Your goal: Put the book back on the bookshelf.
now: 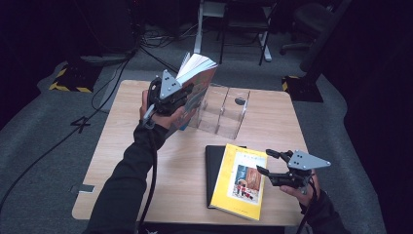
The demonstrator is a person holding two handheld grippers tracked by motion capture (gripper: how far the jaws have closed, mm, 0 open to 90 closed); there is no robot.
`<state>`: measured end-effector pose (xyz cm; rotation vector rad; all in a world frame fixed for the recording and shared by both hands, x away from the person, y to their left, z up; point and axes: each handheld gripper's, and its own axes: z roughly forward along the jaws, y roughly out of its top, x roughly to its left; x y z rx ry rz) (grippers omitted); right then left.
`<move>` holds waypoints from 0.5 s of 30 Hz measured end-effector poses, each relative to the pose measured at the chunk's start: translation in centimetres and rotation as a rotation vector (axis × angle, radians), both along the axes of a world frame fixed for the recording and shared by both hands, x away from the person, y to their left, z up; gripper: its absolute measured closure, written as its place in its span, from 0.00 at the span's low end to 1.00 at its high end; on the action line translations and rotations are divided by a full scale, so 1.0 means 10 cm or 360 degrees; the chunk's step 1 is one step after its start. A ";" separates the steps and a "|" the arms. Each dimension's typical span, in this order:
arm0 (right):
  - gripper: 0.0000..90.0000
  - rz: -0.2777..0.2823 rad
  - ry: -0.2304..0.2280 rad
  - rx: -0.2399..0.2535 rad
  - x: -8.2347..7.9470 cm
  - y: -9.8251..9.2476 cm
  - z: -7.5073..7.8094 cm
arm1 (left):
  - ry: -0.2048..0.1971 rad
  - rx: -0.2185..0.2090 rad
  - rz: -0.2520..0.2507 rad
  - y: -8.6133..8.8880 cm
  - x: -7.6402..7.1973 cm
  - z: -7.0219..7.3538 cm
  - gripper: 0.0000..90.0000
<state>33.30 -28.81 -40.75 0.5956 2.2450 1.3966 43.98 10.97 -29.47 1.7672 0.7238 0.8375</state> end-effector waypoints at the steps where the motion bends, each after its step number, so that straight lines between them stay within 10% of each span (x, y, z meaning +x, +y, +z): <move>1: 0.38 0.0000 0.0001 -0.0010 0.00 0.01 -0.01 | 0.0002 -0.0005 0.0013 -0.02 0.03 0.00 0.82; 15: 0.40 0.0055 0.0052 -0.0093 0.04 0.07 -0.09 | 0.0064 -0.0080 0.0087 -0.24 0.55 -0.05 0.81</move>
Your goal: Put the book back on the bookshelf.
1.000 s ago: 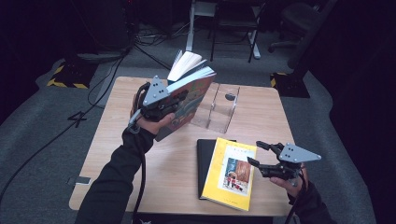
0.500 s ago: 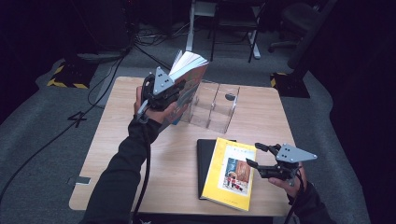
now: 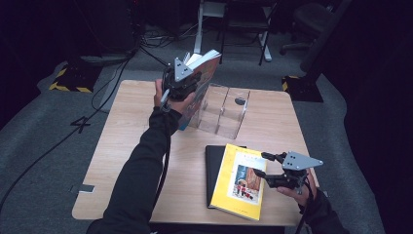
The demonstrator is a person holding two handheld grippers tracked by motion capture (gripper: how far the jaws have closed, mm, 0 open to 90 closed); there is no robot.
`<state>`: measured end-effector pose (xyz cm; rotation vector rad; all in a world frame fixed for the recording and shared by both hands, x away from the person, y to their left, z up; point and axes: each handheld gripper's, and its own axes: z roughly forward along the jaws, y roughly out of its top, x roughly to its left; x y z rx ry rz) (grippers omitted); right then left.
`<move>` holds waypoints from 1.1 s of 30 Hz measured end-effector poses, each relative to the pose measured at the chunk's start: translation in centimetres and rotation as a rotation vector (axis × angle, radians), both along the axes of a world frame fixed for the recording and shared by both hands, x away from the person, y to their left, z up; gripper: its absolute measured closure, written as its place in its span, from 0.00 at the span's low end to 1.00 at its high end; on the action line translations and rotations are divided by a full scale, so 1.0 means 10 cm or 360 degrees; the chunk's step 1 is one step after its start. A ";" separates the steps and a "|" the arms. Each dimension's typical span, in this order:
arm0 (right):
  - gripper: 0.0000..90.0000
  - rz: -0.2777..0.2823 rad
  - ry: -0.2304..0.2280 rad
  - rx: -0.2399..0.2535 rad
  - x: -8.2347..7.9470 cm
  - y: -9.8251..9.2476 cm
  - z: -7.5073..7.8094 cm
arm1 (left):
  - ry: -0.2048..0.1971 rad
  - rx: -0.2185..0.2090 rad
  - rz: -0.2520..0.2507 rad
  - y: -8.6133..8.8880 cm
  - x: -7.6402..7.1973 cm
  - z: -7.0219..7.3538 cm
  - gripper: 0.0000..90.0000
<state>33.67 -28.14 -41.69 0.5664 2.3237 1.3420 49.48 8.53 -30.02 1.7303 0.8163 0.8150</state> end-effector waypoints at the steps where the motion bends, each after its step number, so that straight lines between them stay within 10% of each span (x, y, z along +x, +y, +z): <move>1: 0.40 -0.0001 0.0002 -0.0006 0.00 0.00 -0.01 | 0.0003 -0.0007 0.0003 -0.02 0.03 -0.01 0.81; 6: 0.41 0.0006 0.0016 -0.0020 0.01 -0.01 -0.02 | -0.0040 0.0029 -0.0021 -0.10 0.00 -0.12 0.82; 22: 0.41 0.0009 0.0017 -0.0029 0.01 0.02 -0.03 | 0.0022 -0.0185 0.0029 0.08 -0.10 -0.69 0.81; 33: 0.40 0.0005 0.0019 -0.0029 0.02 0.00 -0.04 | 0.0028 -0.0210 -0.0008 0.16 -0.19 -0.74 0.80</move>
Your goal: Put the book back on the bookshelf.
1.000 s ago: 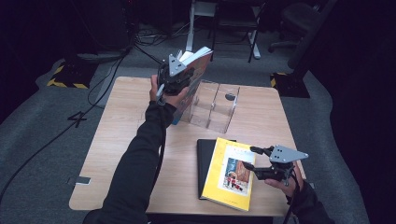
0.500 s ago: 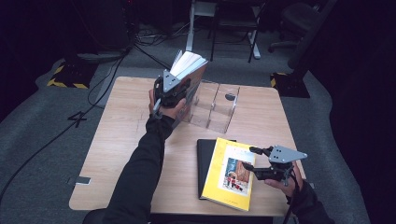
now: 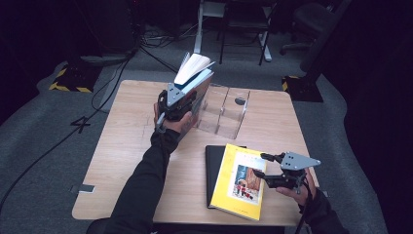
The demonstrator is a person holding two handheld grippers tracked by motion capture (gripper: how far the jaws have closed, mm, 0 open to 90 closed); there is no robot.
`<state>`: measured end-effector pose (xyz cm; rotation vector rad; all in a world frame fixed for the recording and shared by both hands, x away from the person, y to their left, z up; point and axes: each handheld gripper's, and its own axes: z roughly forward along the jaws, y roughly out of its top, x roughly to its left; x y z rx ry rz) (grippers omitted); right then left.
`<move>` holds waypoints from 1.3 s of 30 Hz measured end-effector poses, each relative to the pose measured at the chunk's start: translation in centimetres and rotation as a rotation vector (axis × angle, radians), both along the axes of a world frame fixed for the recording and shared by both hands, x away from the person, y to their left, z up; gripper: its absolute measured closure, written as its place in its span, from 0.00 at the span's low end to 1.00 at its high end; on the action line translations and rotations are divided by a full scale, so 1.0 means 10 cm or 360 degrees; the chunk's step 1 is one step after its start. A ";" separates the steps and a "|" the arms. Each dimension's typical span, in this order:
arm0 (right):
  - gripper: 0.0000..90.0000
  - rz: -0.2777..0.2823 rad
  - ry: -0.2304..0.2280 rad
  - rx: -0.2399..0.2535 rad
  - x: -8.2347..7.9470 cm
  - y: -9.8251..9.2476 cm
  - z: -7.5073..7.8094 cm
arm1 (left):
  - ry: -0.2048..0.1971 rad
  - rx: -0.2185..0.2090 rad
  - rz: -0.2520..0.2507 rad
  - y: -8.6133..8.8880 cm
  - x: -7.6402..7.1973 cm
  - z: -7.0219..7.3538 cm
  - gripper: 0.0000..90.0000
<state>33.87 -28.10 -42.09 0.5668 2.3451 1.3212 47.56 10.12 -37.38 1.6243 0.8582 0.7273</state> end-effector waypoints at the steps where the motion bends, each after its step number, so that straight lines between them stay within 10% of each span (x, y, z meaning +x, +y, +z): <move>1: 0.40 -0.0001 -0.0001 -0.0005 0.00 0.00 0.00 | 0.0008 0.0011 -0.0008 0.01 0.00 0.01 0.80; 27: 0.40 0.0019 0.0044 -0.0077 0.01 0.05 -0.04 | 0.0119 0.0136 -0.0039 0.11 -0.06 0.30 0.80; 39: 0.41 0.0022 0.0062 -0.0092 0.03 0.05 -0.05 | 0.0004 0.0150 0.0079 -0.08 0.02 0.32 0.81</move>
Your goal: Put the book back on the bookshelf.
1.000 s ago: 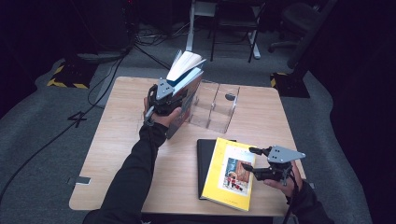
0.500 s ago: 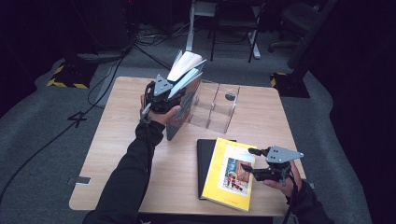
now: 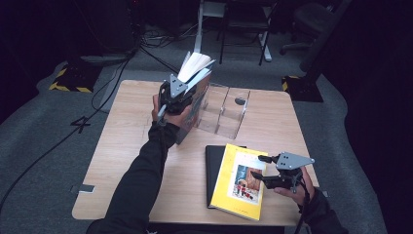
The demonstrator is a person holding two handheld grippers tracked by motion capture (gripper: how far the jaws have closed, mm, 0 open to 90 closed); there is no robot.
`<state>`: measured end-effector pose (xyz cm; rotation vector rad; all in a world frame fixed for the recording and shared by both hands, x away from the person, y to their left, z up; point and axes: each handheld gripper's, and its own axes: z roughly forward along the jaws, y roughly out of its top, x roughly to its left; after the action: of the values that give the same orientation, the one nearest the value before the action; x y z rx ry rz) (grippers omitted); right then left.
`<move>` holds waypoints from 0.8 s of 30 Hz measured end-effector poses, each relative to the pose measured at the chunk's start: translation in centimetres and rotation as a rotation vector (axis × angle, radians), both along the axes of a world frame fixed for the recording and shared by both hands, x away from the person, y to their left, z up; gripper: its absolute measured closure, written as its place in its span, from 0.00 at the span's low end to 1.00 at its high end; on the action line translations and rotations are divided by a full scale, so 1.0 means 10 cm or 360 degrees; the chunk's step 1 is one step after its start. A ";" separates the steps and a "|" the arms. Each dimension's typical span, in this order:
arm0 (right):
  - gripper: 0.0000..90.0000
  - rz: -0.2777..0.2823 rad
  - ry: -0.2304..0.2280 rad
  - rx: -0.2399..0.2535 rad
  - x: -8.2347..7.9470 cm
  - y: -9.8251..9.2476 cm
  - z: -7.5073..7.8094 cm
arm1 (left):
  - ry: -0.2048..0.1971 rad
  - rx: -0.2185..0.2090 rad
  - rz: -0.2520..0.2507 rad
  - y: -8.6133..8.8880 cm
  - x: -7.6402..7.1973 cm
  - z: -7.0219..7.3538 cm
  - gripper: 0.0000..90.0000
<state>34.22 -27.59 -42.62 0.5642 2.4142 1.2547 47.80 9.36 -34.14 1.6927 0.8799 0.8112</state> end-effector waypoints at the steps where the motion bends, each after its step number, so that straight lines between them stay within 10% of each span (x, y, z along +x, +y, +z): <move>1: 0.41 0.0001 0.0002 -0.0001 0.00 0.00 0.00 | -0.0009 -0.0022 0.0018 -0.01 0.02 0.01 0.81; 15: 0.41 0.0019 -0.0007 0.0006 -0.01 -0.02 0.00 | -0.0111 -0.0157 0.0023 -0.13 0.26 -0.07 0.81; 24: 0.41 0.0019 -0.0014 0.0011 -0.02 -0.03 0.00 | -0.0070 -0.0195 0.0005 -0.12 0.31 -0.17 0.80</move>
<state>34.06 -27.85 -42.59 0.5462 2.4106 1.2682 50.94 8.21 -35.85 1.5614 0.8842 0.7782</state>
